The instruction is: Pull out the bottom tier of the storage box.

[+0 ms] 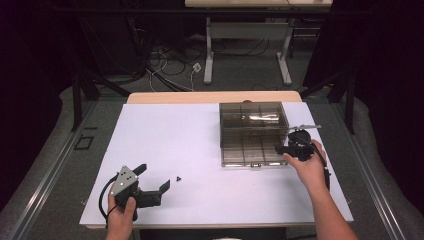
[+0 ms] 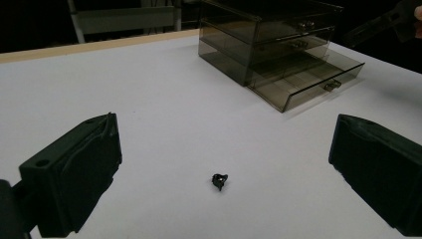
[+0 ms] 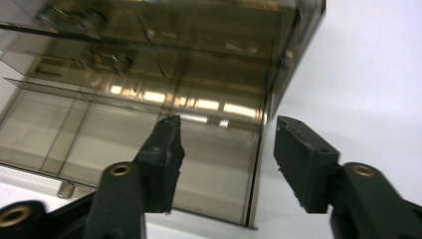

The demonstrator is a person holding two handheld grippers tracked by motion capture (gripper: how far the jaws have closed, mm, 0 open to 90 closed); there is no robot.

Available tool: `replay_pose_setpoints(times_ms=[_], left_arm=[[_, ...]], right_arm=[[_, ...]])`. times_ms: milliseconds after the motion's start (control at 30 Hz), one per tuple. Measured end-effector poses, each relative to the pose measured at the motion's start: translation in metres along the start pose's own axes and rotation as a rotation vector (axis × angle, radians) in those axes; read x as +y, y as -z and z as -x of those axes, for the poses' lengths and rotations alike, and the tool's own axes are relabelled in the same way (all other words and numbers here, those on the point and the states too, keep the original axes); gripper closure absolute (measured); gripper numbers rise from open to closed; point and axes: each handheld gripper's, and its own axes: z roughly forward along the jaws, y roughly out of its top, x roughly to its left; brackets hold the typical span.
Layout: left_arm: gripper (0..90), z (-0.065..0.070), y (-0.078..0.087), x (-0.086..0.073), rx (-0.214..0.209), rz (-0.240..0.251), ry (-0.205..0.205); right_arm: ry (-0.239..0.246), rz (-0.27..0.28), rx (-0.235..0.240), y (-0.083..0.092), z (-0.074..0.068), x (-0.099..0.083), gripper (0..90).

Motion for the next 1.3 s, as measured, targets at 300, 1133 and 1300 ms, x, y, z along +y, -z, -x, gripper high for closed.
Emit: replay_pose_setpoints(times_ms=[300, 1133, 1300], left_arm=[[0.4, -0.001, -0.003, 0.000, -0.003, -0.001, 0.010], [0.4, -0.004, -0.001, 0.001, 0.000, 0.005, 0.014], [0.4, -0.005, 0.000, 0.001, 0.003, 0.009, 0.018]], right_arm=[[0.112, 0.084, 0.035, 0.017, -0.013, 0.006, 40.1], [0.229, 0.185, 0.144, 0.043, -0.050, 0.010, 22.9], [0.246, 0.190, 0.177, 0.042, -0.061, 0.010, 20.6]])
